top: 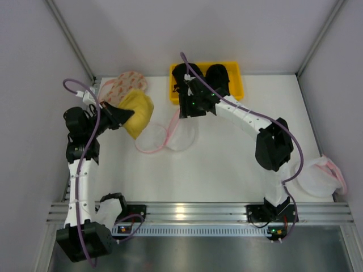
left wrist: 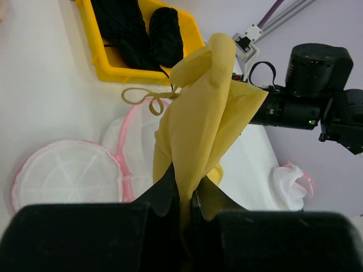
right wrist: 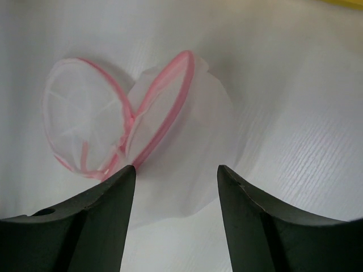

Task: Place the bra in the laundry bag and zip it closed

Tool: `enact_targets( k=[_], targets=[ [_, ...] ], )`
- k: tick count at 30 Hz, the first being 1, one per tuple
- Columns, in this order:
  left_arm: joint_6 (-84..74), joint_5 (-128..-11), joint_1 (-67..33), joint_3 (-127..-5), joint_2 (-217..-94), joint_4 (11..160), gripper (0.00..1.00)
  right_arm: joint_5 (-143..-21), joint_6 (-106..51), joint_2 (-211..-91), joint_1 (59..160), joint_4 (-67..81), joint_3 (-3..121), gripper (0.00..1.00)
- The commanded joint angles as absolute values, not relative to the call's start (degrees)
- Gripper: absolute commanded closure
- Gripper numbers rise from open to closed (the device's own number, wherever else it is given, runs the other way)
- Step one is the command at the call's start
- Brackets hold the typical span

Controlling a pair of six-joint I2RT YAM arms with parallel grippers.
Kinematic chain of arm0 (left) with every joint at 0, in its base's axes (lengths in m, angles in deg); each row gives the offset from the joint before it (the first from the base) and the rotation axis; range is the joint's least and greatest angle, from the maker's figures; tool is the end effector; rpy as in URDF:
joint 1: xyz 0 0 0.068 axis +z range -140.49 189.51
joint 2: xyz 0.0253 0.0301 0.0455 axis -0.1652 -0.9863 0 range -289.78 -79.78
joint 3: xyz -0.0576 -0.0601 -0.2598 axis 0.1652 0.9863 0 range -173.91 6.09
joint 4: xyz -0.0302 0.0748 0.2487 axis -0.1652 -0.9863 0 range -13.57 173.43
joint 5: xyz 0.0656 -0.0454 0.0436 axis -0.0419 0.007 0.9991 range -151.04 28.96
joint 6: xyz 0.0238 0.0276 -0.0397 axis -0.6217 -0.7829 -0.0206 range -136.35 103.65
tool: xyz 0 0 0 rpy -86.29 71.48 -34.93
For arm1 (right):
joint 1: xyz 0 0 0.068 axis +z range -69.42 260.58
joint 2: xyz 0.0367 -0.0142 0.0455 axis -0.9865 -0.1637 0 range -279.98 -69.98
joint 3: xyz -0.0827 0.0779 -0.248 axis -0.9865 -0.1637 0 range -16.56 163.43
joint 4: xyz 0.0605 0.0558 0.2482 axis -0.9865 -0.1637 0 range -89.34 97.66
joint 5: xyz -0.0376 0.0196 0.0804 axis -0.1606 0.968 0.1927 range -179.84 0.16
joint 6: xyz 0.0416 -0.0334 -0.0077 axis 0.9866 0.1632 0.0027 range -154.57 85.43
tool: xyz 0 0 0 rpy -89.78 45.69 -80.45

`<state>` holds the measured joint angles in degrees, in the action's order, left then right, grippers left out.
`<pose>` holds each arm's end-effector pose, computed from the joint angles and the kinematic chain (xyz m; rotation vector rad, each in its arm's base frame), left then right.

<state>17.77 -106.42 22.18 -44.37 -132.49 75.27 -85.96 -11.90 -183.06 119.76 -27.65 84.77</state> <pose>0.2052 0.0201 0.3560 -0.1314 1.7911 -0.9596 0.3475 0.2863 0.2851 -0.3874 2.4413 0.5717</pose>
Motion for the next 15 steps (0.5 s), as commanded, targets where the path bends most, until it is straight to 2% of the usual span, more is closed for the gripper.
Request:
enact_targets(
  k=[1, 10, 15],
  targets=[
    [17.4, -106.1, 23.0, -42.7, -130.8, 75.7, 1.0, -90.7, -6.5, -184.9, 120.1, -28.5, 88.0, 0.39],
    [16.8, -105.9, 23.6, -39.5, -128.2, 74.2, 1.0, -90.2, -4.9, -184.3, 120.4, -28.8, 89.3, 0.4],
    [16.6, -105.5, 23.7, -39.5, -128.0, 74.2, 1.0, -88.4, -3.4, -181.3, 120.4, -29.5, 89.4, 0.37]
  ],
)
